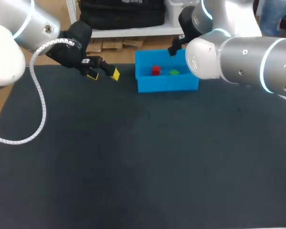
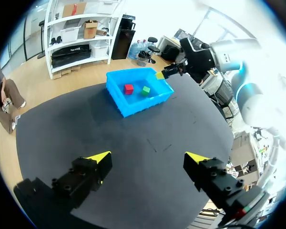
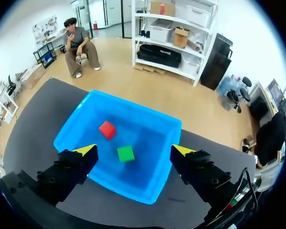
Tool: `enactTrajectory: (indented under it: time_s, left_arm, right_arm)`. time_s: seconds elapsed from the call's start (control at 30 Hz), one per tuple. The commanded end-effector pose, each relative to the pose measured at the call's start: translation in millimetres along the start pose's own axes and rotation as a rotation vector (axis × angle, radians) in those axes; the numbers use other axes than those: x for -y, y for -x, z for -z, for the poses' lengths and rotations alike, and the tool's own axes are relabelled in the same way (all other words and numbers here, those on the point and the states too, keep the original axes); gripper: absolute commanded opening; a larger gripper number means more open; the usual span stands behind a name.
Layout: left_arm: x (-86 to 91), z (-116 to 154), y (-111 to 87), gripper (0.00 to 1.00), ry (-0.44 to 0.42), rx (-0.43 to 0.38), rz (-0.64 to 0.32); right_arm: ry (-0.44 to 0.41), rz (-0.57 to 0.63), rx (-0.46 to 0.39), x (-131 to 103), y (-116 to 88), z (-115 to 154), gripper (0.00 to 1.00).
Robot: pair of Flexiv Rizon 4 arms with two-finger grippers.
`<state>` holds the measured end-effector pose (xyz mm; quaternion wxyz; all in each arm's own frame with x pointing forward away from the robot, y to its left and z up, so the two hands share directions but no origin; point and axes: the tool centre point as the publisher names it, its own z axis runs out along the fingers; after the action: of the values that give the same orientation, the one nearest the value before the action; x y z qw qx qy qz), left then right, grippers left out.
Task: Use the left arm to pick the red cube and place it into the blue plastic box first, then use the right arm to grasp the green cube and put it into the same blue plastic box after the first action is fully finished.
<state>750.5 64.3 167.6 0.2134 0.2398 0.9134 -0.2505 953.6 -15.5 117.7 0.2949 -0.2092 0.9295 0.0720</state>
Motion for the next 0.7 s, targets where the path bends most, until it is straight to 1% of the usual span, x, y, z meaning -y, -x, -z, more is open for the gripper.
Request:
enactTrajectory:
  time_s: [0.03,0.27,0.5,0.6,0.63,0.7]
  left_arm:
    - [-0.7,0.2,-1.4,1.00,-0.004,0.005,-0.002]
    - [-0.7,0.2,-1.4,1.00,-0.004,0.005,-0.002]
    - [-0.7,0.2,-1.4,1.00,-0.004,0.005,-0.002]
    - [-0.7,0.2,-1.4,1.00,-0.004,0.005,-0.002]
    - [-0.7,0.2,-1.4,1.00,-0.004,0.005,-0.002]
    - [-0.7,0.2,-1.4,1.00,-0.004,0.005,-0.002]
  right_arm:
    - [-0.015,-0.003,0.042,-2.3,-19.7,28.6,1.00]
    - [-0.011,-0.011,0.093,1.1,-25.1,55.0,1.00]
    - [-0.003,-0.016,0.133,-2.1,-33.9,79.9,1.00]
    - [-0.002,-0.005,0.142,-4.0,-36.2,88.1,1.00]
    - [0.023,-0.022,0.146,-4.2,-37.3,91.3,1.00]
    - [0.023,-0.022,0.146,-4.2,-37.3,91.3,1.00]
